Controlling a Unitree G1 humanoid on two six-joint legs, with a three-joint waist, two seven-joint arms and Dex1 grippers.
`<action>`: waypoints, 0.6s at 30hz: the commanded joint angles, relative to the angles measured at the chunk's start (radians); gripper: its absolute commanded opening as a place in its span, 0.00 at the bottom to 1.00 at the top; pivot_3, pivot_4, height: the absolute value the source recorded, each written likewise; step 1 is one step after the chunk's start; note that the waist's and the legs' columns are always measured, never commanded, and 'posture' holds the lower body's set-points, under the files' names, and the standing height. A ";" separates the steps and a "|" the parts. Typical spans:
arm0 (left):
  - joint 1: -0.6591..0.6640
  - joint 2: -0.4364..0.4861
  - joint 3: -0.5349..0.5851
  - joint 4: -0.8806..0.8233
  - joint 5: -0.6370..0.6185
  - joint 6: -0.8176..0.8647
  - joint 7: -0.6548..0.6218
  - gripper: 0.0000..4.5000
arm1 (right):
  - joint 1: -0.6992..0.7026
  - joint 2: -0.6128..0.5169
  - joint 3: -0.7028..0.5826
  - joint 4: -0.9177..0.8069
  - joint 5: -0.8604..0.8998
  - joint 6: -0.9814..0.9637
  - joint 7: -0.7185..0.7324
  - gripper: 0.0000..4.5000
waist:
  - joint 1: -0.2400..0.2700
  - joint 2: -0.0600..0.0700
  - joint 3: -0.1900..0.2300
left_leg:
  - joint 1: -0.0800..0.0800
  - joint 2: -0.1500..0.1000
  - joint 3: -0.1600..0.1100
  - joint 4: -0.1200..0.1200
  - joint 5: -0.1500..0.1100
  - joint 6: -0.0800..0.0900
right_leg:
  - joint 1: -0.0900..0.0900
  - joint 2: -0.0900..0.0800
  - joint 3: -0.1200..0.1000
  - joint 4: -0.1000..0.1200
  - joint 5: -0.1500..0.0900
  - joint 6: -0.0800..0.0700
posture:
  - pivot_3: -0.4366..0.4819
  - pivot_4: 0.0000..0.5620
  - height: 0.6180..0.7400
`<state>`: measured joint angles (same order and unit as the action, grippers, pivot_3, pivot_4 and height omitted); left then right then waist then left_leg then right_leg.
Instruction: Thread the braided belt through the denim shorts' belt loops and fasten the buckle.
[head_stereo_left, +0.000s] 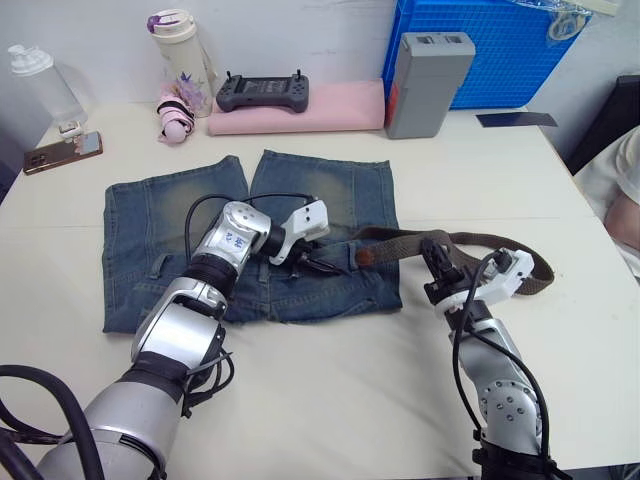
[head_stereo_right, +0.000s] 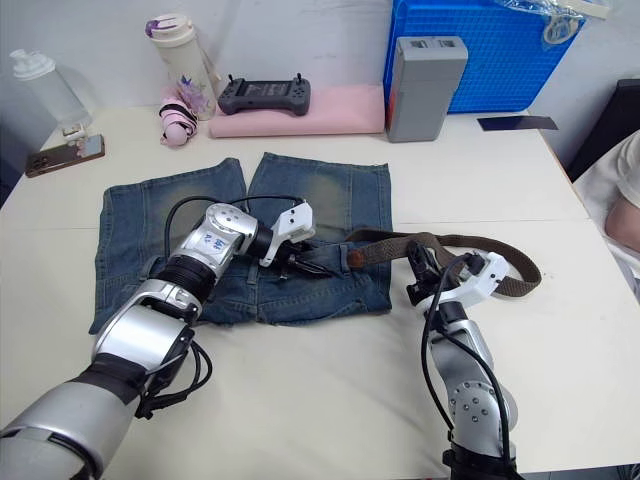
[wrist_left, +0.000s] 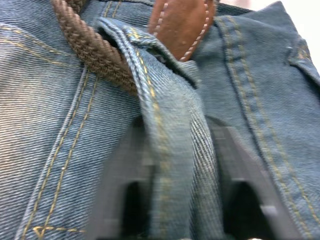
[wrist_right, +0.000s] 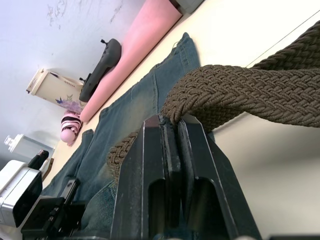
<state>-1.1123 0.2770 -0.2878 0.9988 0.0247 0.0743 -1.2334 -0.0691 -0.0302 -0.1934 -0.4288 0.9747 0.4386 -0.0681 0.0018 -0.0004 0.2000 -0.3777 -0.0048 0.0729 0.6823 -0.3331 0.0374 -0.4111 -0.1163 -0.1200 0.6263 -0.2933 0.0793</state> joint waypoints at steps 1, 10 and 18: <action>-0.014 -0.015 0.033 -0.007 -0.017 0.001 -0.017 0.03 | -0.003 0.002 0.006 -0.036 0.002 -0.001 0.008 0.00 | 0.000 0.000 0.000 | 0.000 0.000 0.000 0.000 0.000 0.000 | 0.000 0.000 0.000 0.000 0.000 0.000 | 0.48 0.27 0.87; 0.043 0.035 0.120 -0.259 -0.243 0.279 -0.341 0.03 | 0.013 -0.003 0.000 -0.030 0.005 0.002 0.016 0.00 | -0.003 0.000 0.000 | -0.001 0.000 0.000 0.001 0.000 0.000 | -0.001 0.000 0.000 0.000 0.000 0.000 | 0.48 0.27 0.87; 0.056 0.044 -0.002 -0.071 -0.058 0.232 -0.156 0.03 | 0.014 -0.007 -0.006 -0.040 0.010 0.015 0.006 0.00 | -0.005 0.000 0.000 | 0.000 0.000 0.000 0.001 0.000 0.000 | -0.001 0.002 0.001 0.001 0.000 0.000 | 0.48 0.27 0.87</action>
<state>-1.0534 0.3221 -0.2582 0.8781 -0.0982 0.3497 -1.4564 -0.0529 -0.0303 -0.1963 -0.4281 0.9731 0.4548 -0.0650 -0.0027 -0.0004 0.2000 -0.3780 -0.0050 0.0735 0.6829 -0.3332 0.0377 -0.4119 -0.1144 -0.1190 0.6270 -0.2932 0.0794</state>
